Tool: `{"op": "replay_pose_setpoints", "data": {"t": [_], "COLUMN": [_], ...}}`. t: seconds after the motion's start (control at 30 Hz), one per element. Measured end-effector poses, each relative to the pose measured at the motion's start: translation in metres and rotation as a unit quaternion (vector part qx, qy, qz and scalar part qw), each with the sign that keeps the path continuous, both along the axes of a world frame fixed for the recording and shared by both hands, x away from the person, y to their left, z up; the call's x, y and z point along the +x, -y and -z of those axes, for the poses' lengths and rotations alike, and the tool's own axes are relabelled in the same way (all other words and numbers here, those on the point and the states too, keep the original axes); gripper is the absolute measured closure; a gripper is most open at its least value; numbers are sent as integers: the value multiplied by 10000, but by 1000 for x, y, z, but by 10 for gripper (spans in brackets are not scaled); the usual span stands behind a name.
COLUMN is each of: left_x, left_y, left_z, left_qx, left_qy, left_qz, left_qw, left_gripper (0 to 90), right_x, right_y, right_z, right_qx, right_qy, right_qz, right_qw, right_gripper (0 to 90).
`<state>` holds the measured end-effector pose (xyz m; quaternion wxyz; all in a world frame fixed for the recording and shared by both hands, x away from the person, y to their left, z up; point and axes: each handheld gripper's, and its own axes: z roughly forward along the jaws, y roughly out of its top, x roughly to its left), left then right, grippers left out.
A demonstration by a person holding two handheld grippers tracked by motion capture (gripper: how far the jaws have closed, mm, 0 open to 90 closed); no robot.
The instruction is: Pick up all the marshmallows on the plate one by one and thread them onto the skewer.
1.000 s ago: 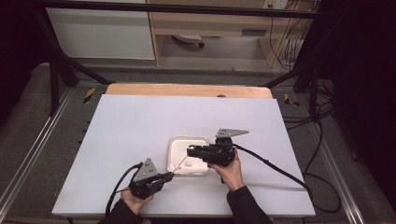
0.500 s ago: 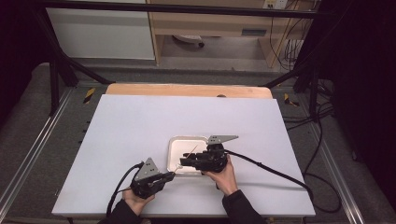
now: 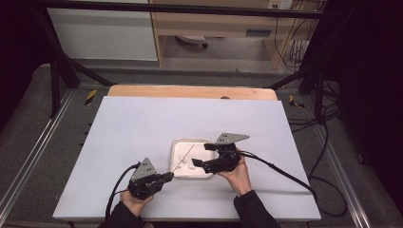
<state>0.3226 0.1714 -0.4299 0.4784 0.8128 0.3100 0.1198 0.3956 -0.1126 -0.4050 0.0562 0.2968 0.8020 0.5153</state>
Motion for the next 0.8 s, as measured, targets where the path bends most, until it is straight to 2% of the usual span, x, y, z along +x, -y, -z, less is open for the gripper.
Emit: {"op": "replay_pose_setpoints", "data": {"t": [0.13, 0.27, 0.4, 0.57, 0.67, 0.8], "left_x": [1, 1, 2, 2, 1, 2], "left_y": [-2, -3, -3, -3, -5, -5], "left_z": [0, 0, 0, 0, 0, 0], "left_qx": [-59, -99, -88, -79, -9, -22], "left_qy": [-51, -73, -85, -122, -182, -194], "left_qz": [-20, -8, 0, -8, -118, -121], "left_qw": [10000, 9999, 9999, 9999, 9998, 9997], "left_gripper": [883, 883, 883, 883, 883, 883], "right_x": [4, 6, 10, 14, 16, 17], "right_y": [-3, -8, -13, -26, -33, -39], "right_z": [9, 17, 23, 30, 34, 38], "right_qx": [-435, -672, -730, -1107, -1221, -1356], "right_qy": [4, -71, -163, -139, -148, -103], "right_qz": [62, -7, -9, -68, -118, -356], "right_qw": [9990, 9977, 9972, 9937, 9923, 9901], "right_gripper": [121, 132, 138, 124, 168, 317]}}
